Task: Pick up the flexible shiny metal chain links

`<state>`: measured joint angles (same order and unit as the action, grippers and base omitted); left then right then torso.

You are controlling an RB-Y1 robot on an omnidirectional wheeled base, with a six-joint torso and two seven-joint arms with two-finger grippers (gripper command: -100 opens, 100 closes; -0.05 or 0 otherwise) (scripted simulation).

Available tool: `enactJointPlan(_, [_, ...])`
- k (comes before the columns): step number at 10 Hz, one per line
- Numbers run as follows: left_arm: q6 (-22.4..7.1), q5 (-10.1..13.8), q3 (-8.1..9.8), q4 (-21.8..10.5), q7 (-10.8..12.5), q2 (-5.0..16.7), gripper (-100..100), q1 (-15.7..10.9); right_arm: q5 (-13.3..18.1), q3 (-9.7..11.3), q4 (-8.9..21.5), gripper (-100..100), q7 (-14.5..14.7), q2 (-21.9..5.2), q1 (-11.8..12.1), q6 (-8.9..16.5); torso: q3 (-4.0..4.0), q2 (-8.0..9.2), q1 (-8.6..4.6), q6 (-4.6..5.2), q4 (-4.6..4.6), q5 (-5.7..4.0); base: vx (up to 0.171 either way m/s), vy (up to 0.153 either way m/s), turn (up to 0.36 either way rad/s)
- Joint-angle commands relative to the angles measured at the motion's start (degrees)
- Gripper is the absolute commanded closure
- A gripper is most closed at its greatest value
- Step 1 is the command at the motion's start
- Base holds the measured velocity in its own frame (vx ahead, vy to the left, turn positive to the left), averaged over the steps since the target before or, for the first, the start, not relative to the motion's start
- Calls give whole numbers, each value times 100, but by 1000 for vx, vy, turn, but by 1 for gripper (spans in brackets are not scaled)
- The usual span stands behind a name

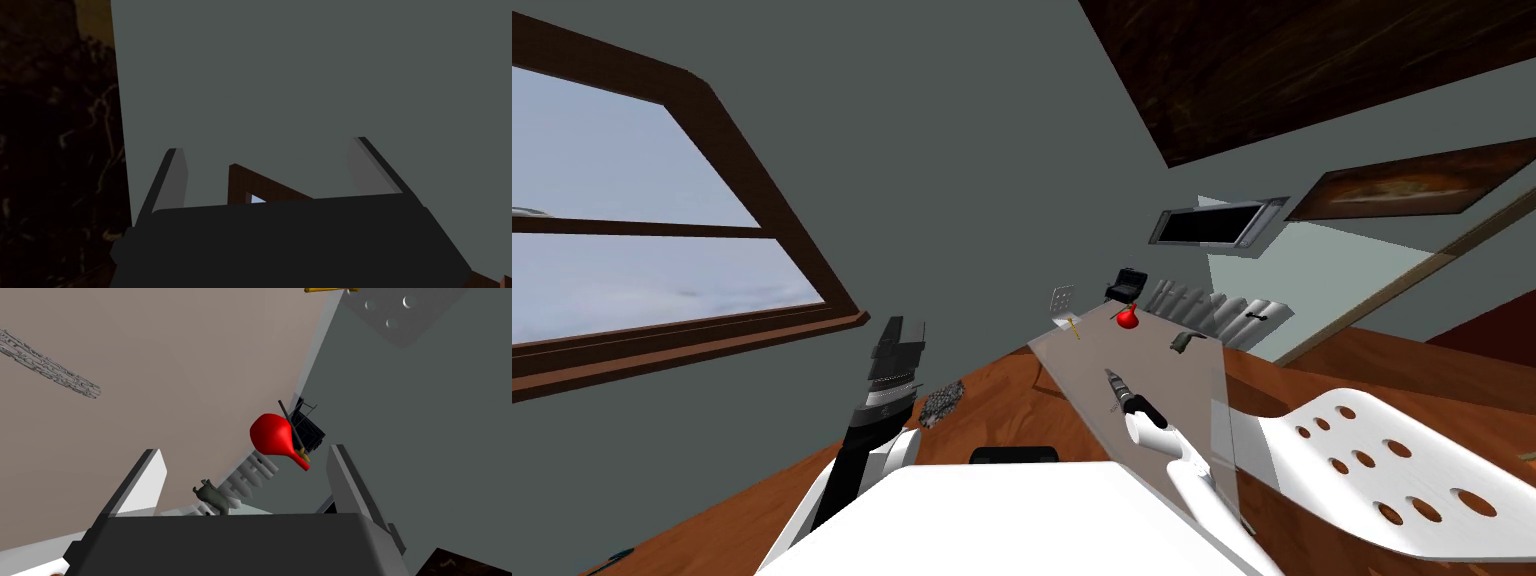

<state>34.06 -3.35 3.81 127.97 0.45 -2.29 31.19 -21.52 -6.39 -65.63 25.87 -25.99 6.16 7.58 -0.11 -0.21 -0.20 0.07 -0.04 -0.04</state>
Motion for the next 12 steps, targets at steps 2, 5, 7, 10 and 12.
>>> enactJointPlan(2, [0,0,0,0,0,0,0,0,-112,43,183,-100,129,-76,43,307,0,0,0,-1,0,0,31,-35,136])
enactJointPlan(5, [0,0,0,0,0,0,0,0,-214,88,354,-100,222,-153,67,548,0,0,1,-2,0,0,26,-30,129])
enactJointPlan(7, [0,0,0,0,0,0,0,0,-317,137,542,-100,316,-231,91,799,0,0,3,0,0,0,26,-33,143])
enactJointPlan(10, [0,0,0,0,0,0,0,0,-421,187,743,-100,409,-308,115,1056,0,-1,1,0,0,1,29,-37,136])
enactJointPlan(12, [0,0,0,0,0,0,0,0,-523,239,954,-100,499,-381,138,1313,1,2,5,1,0,0,22,-33,124])
